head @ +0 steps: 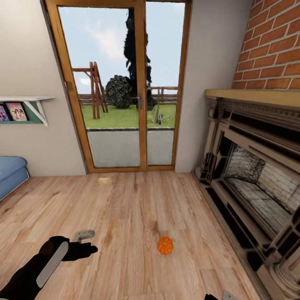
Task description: Place each of the two pumpkins and all three candles from the living room inside a cabinet in the living room (use any cabinet), then make sure every cabinet is closed, and position the cauldron so it is next to a table in the living room.
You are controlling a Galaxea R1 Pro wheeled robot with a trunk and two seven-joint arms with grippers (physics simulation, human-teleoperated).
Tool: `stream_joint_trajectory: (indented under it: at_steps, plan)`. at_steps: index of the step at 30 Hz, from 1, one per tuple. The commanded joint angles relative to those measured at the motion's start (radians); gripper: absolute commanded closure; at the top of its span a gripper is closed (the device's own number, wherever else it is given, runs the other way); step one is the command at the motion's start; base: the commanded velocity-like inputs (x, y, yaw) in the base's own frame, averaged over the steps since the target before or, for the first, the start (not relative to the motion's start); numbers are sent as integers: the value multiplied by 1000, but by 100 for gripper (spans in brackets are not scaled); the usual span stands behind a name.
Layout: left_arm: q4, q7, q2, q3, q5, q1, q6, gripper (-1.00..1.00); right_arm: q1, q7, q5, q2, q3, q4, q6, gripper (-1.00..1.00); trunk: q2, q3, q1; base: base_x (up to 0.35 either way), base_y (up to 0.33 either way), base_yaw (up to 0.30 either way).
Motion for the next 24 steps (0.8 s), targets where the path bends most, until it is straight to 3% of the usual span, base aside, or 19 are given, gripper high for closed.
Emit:
stream_joint_trajectory:
  at_steps: [1, 24]
  plan:
    - [-1, 10, 1, -3, 11, -1, 2, -100, 0, -6, -8, -1, 9, -3, -2, -100, -1, -1, 1, 331, -6, 0]
    - [-1, 10, 1, -3, 11, 0, 2, -100, 0, -6, -8, -1, 9, -3, -3, -100, -1, -1, 1, 331, -1, 0]
